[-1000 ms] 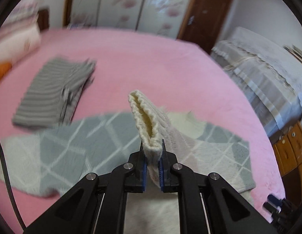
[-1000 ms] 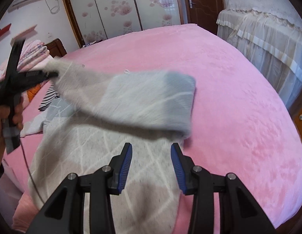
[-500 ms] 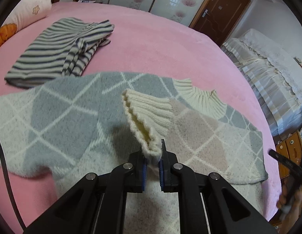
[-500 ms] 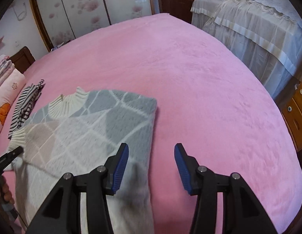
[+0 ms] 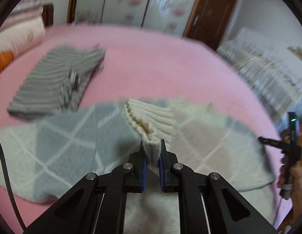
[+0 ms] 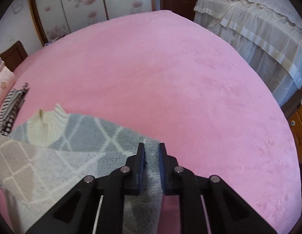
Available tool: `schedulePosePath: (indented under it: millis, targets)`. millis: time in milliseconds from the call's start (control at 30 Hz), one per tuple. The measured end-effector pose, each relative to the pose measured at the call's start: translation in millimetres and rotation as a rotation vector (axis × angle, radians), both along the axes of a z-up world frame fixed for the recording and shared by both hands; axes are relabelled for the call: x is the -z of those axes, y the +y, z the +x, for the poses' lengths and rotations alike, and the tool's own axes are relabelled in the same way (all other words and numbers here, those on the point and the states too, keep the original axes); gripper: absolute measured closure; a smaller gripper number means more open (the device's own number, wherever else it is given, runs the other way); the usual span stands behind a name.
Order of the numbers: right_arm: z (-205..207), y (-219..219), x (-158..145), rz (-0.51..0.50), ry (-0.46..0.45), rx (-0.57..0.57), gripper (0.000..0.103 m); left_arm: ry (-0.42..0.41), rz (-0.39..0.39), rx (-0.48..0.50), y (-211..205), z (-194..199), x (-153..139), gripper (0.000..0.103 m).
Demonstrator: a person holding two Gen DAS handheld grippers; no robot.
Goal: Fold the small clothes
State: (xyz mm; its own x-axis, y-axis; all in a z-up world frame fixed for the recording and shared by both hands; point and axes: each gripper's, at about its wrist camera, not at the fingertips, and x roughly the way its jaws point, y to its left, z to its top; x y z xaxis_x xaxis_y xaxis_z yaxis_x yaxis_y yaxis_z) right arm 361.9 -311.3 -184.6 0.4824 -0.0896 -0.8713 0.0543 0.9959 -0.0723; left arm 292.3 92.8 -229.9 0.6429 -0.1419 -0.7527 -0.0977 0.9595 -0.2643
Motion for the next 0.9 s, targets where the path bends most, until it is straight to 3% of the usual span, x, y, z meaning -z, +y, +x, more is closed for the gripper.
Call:
schedulePosePath:
  millis: [67, 133, 233, 267, 300, 433, 533, 633, 900]
  targets:
    - [1.0, -7.9, 6.4, 0.020, 0.012, 0.020, 0.088, 0.109, -0.003, -0.017, 2.6, 7.9, 25.2, 0.094]
    - [-4.2, -15.8, -4.5, 0.068, -0.001, 0.049, 0.076, 0.112, -0.022, -0.024, 6.8, 4.7, 30.9, 0.089]
    - [-21.2, -18.0, -28.0, 0.065, -0.036, 0.034, 0.059, 0.112, -0.039, -0.047, 15.2, -2.9, 19.7, 0.062]
    - [-29.7, -17.7, -34.9, 0.061, -0.045, 0.017, 0.057, 0.111, -0.046, -0.054, 18.4, -6.4, 15.0, 0.051]
    - [-40.4, -17.5, -42.2, 0.055, -0.052, 0.000, 0.057, 0.099, -0.052, -0.063, 22.8, -12.5, 8.0, 0.048]
    - [-91.0, -22.0, -58.5, 0.073, -0.061, -0.038, 0.057, 0.073, -0.095, -0.072, 34.1, -32.8, -6.6, 0.048]
    - [-128.7, -17.5, -54.2, 0.085, -0.050, -0.065, 0.057, 0.087, -0.117, -0.076, 35.2, -44.5, -8.3, 0.048]
    - [-156.1, -0.4, -43.5, 0.037, -0.030, -0.106, 0.057, 0.106, -0.129, -0.072, 34.7, -46.1, -5.4, 0.050]
    - [-148.0, 25.5, -17.9, -0.109, -0.023, -0.153, 0.057, 0.170, -0.202, -0.099, 29.8, -13.7, 14.4, 0.064]
